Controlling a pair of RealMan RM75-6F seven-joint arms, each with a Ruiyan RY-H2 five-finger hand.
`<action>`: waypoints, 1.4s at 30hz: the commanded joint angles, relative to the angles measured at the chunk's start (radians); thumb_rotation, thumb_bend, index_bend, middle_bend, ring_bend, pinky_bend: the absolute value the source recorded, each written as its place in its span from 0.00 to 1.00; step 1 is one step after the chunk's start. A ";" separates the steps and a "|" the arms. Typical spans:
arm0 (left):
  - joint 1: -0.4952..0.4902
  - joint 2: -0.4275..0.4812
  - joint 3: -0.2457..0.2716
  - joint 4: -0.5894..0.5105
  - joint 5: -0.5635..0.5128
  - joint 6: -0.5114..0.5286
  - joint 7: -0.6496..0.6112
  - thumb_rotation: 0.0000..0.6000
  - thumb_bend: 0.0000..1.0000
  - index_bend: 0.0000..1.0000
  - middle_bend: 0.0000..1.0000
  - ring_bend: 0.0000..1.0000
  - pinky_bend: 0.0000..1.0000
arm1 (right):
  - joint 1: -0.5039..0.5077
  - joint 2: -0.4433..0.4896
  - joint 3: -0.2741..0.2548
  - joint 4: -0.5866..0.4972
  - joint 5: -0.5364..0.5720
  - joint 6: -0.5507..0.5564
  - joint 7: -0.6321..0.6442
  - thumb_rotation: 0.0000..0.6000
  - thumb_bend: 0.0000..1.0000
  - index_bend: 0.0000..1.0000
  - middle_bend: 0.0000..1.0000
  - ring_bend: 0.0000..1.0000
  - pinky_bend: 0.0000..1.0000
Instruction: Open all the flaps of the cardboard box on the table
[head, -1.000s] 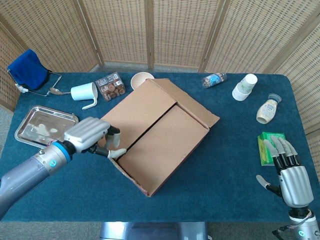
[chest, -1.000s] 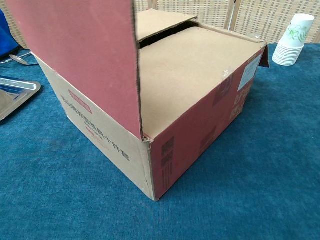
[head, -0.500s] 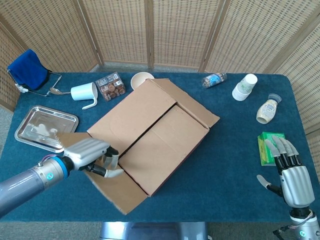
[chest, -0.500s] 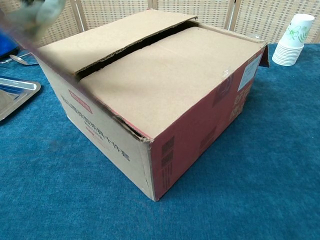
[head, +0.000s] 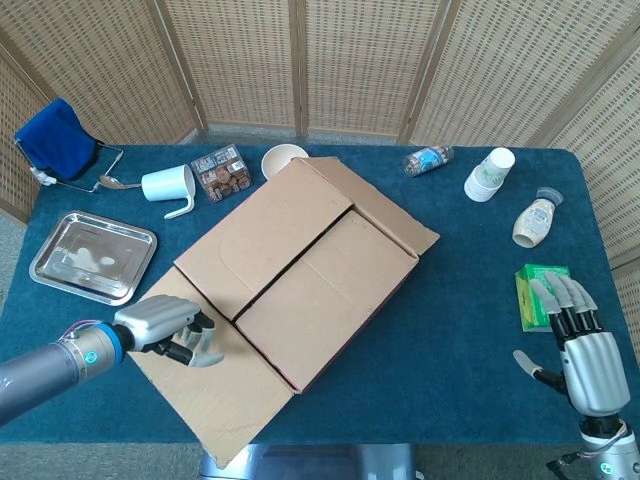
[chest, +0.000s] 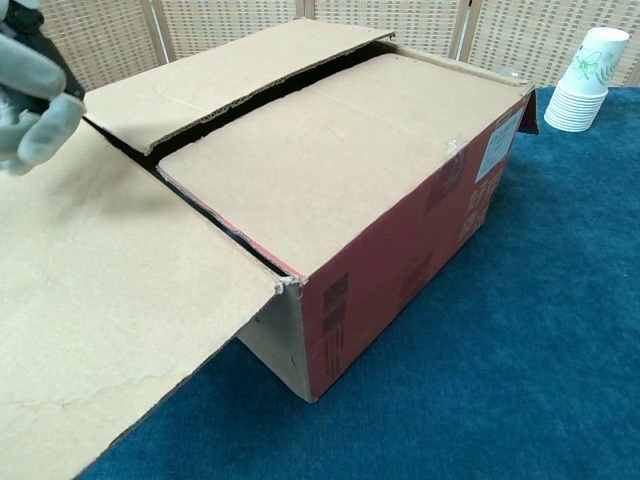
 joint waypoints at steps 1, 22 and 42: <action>0.059 -0.059 0.011 0.000 0.088 0.174 0.050 0.31 0.00 0.48 0.49 0.34 0.33 | 0.000 0.000 0.000 -0.001 0.001 0.000 0.002 1.00 0.00 0.00 0.00 0.00 0.12; -0.055 -0.478 0.138 0.142 0.242 0.523 0.396 0.29 0.00 0.46 0.33 0.18 0.12 | 0.000 0.010 -0.002 -0.007 -0.002 0.000 0.026 1.00 0.00 0.00 0.00 0.00 0.12; -0.297 -0.661 0.286 0.178 -0.093 0.704 0.885 0.29 0.00 0.46 0.37 0.15 0.09 | -0.004 0.026 0.003 -0.011 0.008 0.010 0.068 1.00 0.00 0.00 0.00 0.00 0.12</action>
